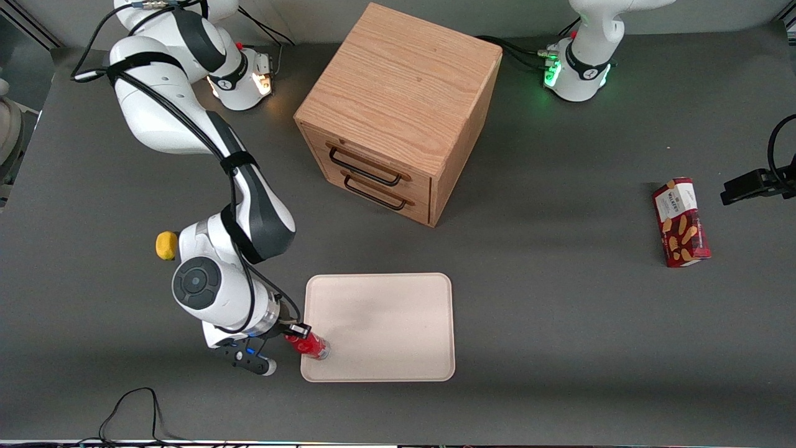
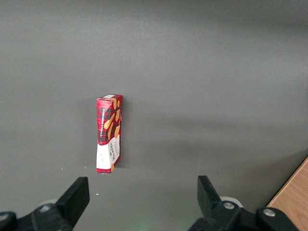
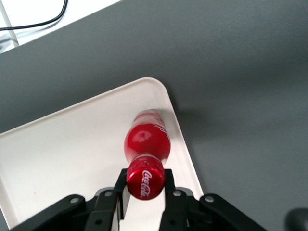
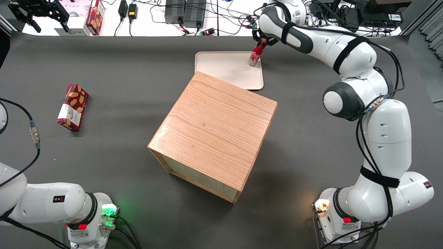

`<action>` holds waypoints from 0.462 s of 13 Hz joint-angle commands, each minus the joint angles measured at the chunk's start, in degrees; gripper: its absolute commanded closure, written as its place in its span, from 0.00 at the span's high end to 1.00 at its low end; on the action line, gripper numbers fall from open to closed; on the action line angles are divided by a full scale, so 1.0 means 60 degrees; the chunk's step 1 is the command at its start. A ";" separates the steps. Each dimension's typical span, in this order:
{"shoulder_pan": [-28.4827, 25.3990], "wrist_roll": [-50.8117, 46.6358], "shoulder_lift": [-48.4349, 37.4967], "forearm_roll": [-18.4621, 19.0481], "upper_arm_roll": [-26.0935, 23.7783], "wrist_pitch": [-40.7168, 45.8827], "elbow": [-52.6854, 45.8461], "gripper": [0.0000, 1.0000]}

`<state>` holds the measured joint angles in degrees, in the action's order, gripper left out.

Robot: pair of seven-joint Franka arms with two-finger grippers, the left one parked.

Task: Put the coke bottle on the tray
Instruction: 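Lower the bottle onto the tray's edge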

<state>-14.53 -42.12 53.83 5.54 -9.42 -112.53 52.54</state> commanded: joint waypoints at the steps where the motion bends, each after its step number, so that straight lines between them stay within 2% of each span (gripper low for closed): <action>1: -0.0185 -0.0230 0.0227 0.0115 0.0134 -0.0039 -0.0393 0.00; 6: -0.0214 -0.0216 0.0301 0.0336 0.0134 -0.0186 -0.0393 0.00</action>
<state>-14.89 -42.13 54.07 6.26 -9.39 -112.69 52.30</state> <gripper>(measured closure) 0.683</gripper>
